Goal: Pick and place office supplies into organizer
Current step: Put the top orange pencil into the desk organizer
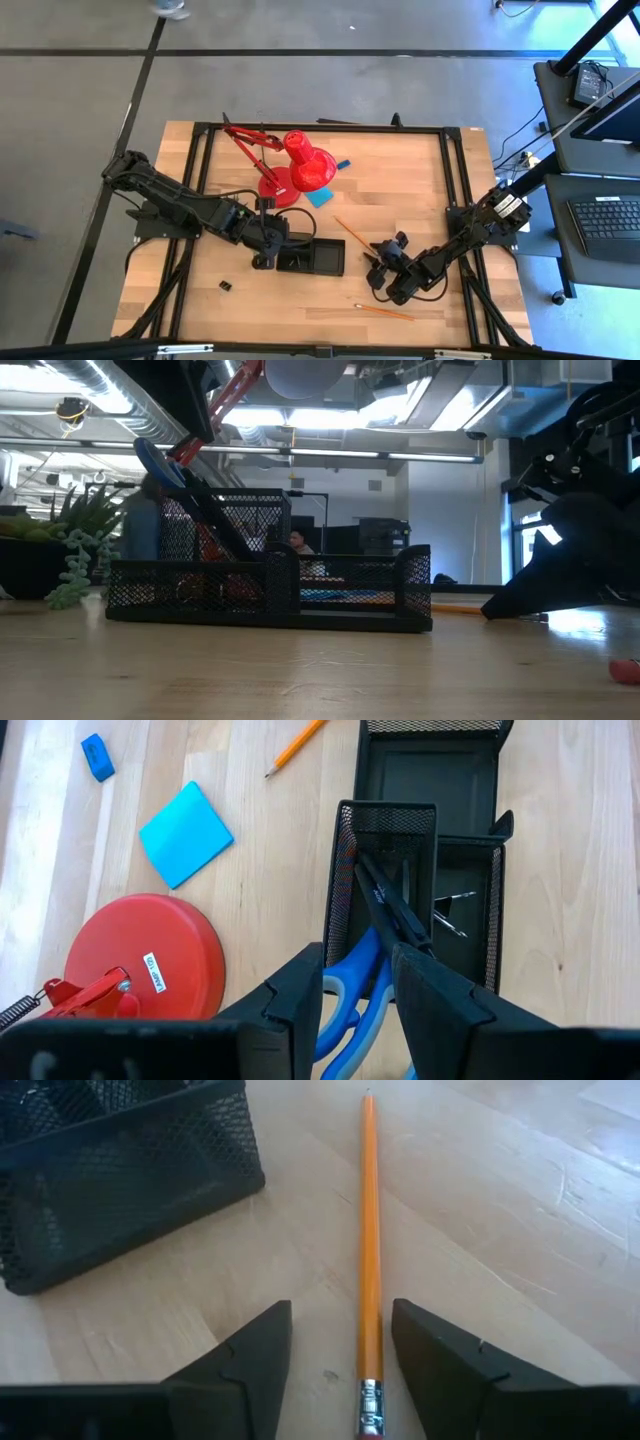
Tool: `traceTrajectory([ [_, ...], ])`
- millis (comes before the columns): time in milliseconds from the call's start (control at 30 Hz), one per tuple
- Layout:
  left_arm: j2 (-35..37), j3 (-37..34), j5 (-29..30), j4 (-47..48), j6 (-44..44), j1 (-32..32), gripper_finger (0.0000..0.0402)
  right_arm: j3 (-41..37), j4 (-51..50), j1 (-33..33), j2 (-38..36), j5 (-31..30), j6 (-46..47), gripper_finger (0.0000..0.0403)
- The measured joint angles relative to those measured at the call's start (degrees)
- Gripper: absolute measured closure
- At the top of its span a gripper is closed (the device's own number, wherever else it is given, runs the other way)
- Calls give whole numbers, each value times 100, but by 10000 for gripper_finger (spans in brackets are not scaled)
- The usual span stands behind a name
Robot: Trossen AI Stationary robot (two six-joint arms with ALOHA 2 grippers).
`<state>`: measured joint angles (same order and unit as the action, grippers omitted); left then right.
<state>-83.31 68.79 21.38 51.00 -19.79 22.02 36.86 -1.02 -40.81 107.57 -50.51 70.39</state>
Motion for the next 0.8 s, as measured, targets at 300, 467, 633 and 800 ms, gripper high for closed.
traceTrajectory([
  [300, 0, 0, 0, 0, 0, 0, 286, -43, 27, -7, 0, -52, 131, 222],
  [467, 0, 0, 0, 0, 0, 0, 286, -43, 22, -8, 18, -69, 127, 222],
  [633, 0, 0, 0, 0, 0, 0, 286, -43, 20, -12, 35, -87, 101, 222],
  [800, 0, 0, 0, 0, 0, 0, 286, -41, -60, 28, 50, -87, -18, 229],
])
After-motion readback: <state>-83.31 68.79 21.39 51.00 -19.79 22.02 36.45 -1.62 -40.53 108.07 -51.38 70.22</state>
